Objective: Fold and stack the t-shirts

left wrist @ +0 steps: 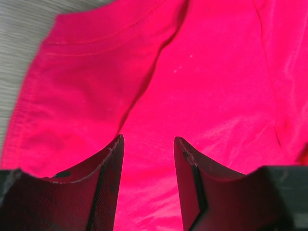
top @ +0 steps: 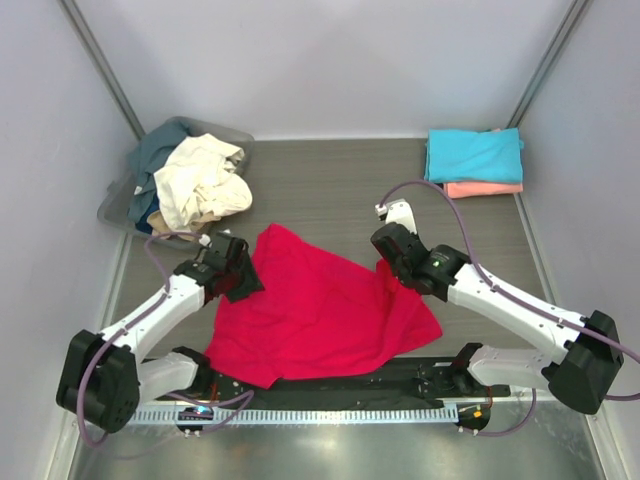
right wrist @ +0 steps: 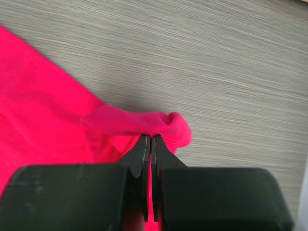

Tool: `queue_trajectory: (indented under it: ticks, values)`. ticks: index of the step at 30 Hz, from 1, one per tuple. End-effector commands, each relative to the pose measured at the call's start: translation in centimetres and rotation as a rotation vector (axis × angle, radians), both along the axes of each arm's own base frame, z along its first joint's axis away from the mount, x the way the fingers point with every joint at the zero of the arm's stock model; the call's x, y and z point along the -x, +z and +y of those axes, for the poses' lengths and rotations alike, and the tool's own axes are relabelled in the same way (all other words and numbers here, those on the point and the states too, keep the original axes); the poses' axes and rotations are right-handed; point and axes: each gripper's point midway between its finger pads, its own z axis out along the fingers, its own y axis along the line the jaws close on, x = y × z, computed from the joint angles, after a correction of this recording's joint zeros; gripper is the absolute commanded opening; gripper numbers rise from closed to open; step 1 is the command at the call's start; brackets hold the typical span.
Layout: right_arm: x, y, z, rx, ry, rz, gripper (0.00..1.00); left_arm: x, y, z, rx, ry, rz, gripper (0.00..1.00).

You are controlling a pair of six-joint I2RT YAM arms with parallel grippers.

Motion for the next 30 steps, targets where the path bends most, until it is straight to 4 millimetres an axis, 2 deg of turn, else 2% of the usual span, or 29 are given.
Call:
queue_trajectory:
  ticks: [1, 6, 12, 19, 30]
  values:
    - [-0.6, 0.9, 1.9, -0.130, 0.009, -0.037, 0.01, -1.2, 0.0, -1.8, 0.052, -0.009, -0.049, 0.47]
    - [-0.5, 0.5, 1.9, -0.145, 0.012, -0.035, 0.01, -0.9, -1.6, -1.8, 0.004, -0.020, -0.014, 0.47]
    - [-0.6, 1.3, 1.5, -0.156, 0.009, -0.055, 0.01, -0.1, -3.3, -0.6, -0.066, -0.006, 0.033, 0.45]
    - [-0.6, 1.1, 1.5, -0.156, 0.011, -0.046, 0.01, -0.2, -2.8, 0.3, -0.103, -0.005, 0.000, 0.45]
    - [-0.8, 0.9, 1.4, -0.160, 0.007, -0.047, 0.01, 0.5, -3.4, -0.7, -0.088, -0.055, 0.020, 0.38]
